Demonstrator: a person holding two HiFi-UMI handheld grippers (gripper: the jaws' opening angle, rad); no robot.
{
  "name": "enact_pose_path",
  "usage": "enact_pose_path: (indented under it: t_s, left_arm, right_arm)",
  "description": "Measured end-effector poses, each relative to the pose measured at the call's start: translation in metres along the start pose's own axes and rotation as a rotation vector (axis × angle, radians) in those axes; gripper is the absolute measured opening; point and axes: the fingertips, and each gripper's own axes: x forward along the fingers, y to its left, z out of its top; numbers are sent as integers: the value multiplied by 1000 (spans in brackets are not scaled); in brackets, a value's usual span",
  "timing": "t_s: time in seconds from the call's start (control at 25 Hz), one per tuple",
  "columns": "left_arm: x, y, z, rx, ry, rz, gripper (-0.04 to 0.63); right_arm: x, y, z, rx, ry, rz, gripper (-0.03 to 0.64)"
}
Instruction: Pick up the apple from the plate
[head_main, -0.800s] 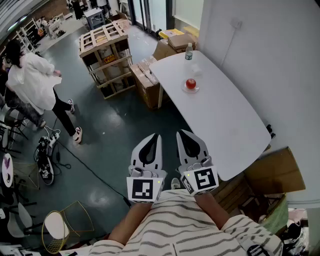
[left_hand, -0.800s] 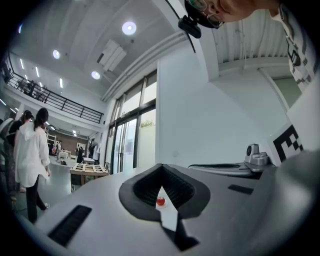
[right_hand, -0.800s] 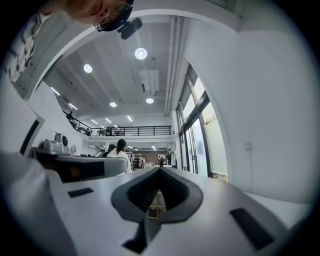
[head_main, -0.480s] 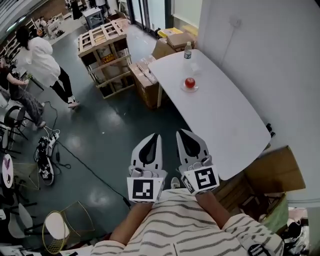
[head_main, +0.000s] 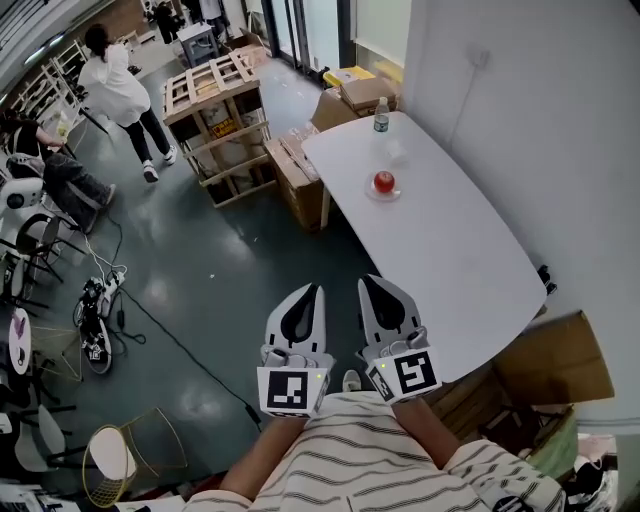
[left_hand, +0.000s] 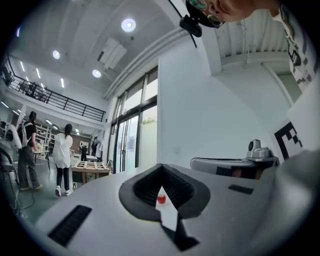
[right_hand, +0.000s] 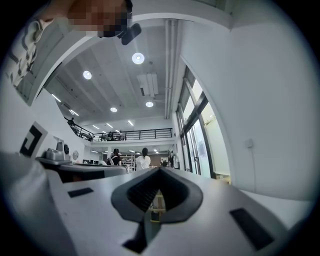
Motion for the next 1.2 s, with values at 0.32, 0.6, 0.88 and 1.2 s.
enact_pose_path:
  t_s: [0.32, 0.6, 0.88, 1.2]
  left_arm:
    - [24, -16, -8, 41, 25, 46, 3]
    - [35, -12, -20, 74, 60, 95, 3]
    - [48, -7, -42, 55, 122, 92, 3]
    - [95, 33, -61, 1, 111, 62, 3]
  right_arm:
    - [4, -26, -9, 37, 5, 55, 12]
    - [21, -40, -22, 101, 8, 99, 12]
    - [33, -50, -39, 123, 44, 92, 14]
    - [89, -62, -55, 85, 66, 63, 12]
